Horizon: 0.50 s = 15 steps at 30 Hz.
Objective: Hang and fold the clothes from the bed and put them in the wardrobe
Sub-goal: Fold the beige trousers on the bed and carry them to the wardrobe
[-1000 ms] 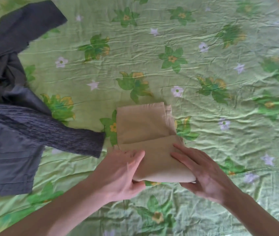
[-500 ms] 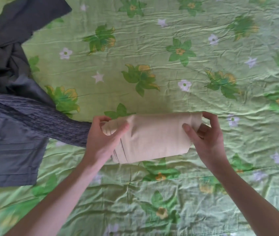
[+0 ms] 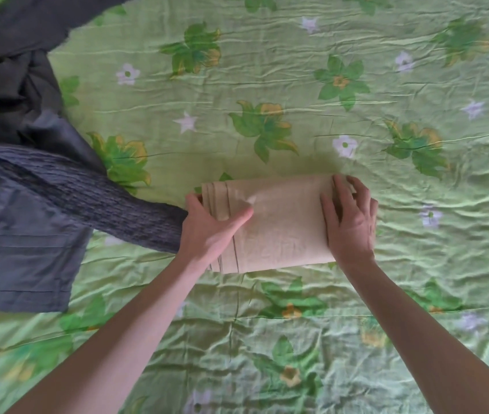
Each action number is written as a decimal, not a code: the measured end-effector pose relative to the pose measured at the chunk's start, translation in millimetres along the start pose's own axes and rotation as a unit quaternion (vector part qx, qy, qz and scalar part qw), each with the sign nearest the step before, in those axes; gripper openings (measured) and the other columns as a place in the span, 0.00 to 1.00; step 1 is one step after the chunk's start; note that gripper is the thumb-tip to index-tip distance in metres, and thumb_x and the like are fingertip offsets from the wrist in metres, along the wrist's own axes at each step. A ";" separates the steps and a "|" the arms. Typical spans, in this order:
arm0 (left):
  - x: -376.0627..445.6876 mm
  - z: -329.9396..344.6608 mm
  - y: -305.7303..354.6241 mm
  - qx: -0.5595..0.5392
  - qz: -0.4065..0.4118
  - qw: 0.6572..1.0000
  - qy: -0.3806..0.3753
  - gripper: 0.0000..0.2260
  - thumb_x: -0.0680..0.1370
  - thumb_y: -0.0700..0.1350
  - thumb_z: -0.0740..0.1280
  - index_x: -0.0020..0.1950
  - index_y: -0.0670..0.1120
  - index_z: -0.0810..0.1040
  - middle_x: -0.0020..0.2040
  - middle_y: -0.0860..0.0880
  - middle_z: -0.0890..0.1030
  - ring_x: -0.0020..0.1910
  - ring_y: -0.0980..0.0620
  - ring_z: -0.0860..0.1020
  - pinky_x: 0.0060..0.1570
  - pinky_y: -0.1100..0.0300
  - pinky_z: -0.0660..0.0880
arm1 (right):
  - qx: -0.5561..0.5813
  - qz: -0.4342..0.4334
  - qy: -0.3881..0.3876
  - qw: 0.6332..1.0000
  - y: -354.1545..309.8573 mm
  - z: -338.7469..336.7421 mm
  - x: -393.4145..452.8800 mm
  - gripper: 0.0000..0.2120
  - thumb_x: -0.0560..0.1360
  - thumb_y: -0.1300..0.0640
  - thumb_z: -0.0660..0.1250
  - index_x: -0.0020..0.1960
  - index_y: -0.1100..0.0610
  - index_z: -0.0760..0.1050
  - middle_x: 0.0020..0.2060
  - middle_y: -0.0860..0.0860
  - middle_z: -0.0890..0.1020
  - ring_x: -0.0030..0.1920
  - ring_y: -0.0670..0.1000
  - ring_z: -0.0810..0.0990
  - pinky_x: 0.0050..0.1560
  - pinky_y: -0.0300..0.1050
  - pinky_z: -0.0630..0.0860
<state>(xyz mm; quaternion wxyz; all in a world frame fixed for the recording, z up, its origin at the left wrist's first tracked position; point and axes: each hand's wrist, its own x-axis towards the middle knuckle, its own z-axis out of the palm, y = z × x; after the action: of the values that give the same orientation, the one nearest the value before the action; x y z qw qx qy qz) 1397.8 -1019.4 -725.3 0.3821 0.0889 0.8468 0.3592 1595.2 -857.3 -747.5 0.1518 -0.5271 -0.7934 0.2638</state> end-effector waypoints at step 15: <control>-17.2 -4.9 -3.1 -0.251 -0.054 0.959 -0.120 0.27 0.63 0.58 0.85 0.58 0.54 0.84 0.51 0.55 0.88 0.49 0.60 0.86 0.53 0.56 0.73 | 0.337 0.258 -0.153 0.892 -19.9 -25.6 11.3 0.23 0.77 0.37 0.69 0.70 0.41 0.78 0.63 0.39 0.81 0.65 0.45 0.78 0.66 0.49 0.75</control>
<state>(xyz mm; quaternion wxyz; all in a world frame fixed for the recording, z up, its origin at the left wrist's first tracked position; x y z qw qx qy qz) 1406.5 -1031.6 -715.2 0.5096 -0.0134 0.6806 0.5261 1588.9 -846.4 -715.6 0.1241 -0.5834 -0.5063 0.6229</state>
